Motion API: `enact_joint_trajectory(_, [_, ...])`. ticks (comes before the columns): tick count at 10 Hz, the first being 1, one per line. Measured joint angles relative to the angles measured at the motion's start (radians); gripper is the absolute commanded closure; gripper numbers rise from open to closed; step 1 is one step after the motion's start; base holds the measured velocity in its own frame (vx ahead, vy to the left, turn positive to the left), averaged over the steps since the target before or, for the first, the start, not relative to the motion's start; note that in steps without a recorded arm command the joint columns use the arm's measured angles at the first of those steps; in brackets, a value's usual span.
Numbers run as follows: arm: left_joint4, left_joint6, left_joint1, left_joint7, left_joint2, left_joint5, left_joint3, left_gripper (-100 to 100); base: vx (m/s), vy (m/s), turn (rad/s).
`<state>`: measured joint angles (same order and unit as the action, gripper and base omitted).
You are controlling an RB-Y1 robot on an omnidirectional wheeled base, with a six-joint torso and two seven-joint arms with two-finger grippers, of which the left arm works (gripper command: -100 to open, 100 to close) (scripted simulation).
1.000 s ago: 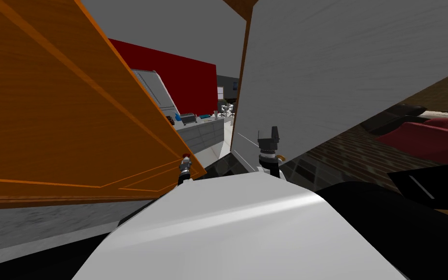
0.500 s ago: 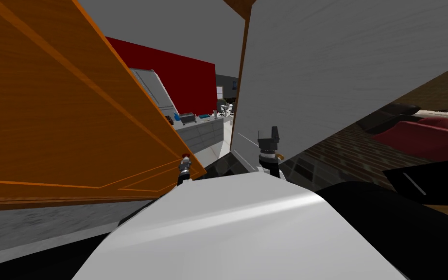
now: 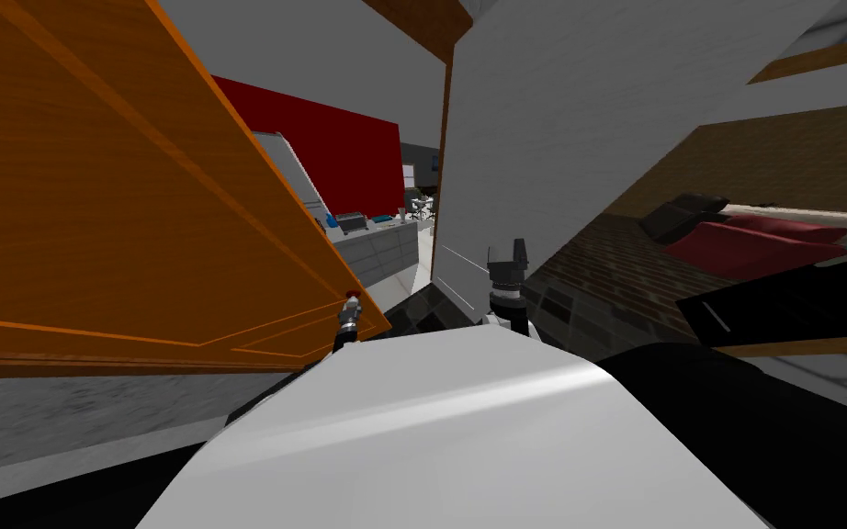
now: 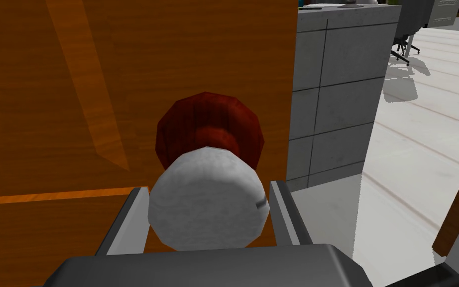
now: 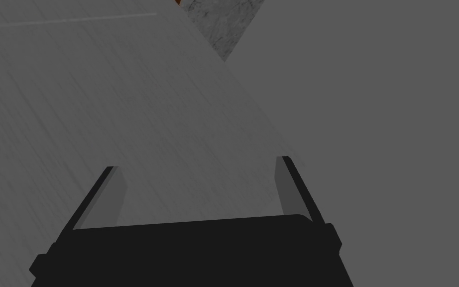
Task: Pull the door open
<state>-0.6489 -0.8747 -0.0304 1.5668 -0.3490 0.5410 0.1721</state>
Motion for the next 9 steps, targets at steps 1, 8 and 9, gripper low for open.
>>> enact_joint_trajectory(1, [-0.01,0.0,0.008,0.016,-0.011,-0.006,0.012,100,-0.205,0.063,-0.112])
enact_joint_trajectory(8, [-0.019,-0.038,0.036,0.107,-0.061,-0.044,0.09,100,-0.19,0.041,-0.088])
enact_joint_trajectory(9, [-0.027,-0.043,0.044,0.119,-0.071,-0.05,0.102,100,-0.248,0.039,-0.087])
